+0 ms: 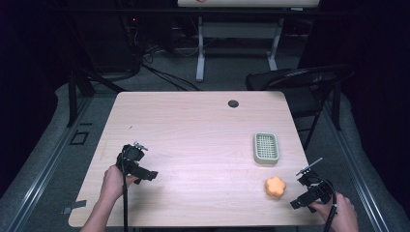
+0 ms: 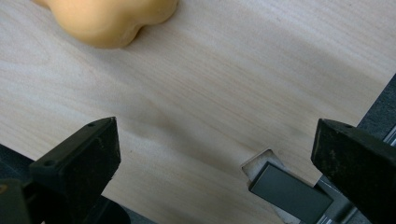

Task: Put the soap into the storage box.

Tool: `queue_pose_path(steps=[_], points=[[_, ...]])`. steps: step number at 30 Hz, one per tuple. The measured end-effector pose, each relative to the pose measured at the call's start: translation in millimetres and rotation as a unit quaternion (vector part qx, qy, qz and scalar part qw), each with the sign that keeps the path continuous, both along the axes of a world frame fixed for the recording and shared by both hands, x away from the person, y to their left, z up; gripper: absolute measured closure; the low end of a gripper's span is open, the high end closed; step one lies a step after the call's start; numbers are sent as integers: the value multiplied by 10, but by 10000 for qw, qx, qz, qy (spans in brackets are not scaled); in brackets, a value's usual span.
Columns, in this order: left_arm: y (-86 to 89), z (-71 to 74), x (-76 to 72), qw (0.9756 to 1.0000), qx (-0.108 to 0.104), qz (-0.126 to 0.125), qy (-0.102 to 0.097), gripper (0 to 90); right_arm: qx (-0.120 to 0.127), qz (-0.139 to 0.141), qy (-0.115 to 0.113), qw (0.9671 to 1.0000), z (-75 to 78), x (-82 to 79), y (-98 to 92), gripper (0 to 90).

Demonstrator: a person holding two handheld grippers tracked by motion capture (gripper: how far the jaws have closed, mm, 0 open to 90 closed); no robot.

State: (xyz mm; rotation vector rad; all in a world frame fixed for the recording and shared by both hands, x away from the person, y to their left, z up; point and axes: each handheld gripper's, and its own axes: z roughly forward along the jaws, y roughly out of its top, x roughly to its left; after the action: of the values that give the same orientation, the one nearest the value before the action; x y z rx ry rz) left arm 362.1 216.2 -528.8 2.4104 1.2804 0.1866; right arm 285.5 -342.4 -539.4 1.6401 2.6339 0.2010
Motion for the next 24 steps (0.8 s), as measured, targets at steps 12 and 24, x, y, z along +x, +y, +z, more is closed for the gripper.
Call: queue_pose_path(steps=[12, 24], points=[[-12, 4, -1, 10000, -6, -22, -15, 0, -2, 167, 44, 9999, 31, -13, 58, 2], [-14, 3, -1, 10000, -11, -43, -14, 0, 145, 546, 46, 9984, 160, 84, 379, 0]])
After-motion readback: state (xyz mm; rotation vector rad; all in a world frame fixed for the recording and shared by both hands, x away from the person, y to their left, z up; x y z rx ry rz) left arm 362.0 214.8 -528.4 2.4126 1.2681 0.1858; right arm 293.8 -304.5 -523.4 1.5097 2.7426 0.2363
